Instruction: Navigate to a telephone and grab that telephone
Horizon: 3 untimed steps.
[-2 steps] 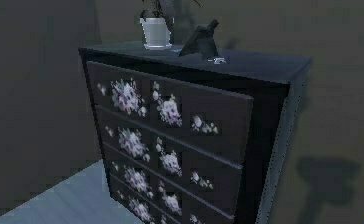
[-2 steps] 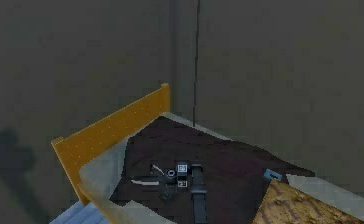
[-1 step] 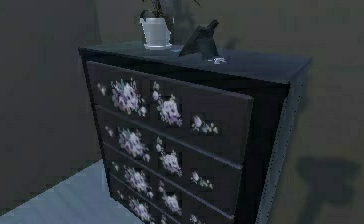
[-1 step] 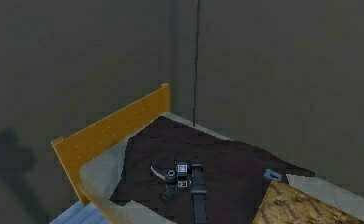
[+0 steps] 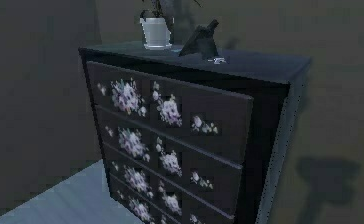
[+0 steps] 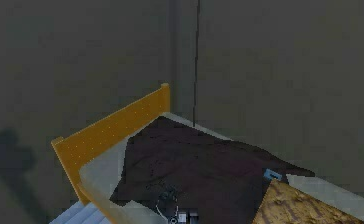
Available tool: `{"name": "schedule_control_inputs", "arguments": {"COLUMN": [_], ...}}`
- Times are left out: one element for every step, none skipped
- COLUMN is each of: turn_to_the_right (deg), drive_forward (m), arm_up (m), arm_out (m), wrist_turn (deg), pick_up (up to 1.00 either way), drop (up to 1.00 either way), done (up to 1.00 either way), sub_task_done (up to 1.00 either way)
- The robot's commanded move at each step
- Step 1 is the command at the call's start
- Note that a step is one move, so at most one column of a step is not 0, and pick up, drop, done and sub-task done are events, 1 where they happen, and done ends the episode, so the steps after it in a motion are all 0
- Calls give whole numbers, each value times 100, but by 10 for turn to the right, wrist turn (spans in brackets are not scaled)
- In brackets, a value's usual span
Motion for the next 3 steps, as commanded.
{"name": "schedule_control_inputs", "arguments": {"turn_to_the_right": [0,0,0], "drive_forward": [0,0,0], "arm_up": [0,10,0], "arm_out": [0,0,0], "wrist_turn": [0,0,0], "pick_up": [100,0,0], "drop": [0,0,0], "done": [0,0,100], "sub_task_done": [0,0,0]}}
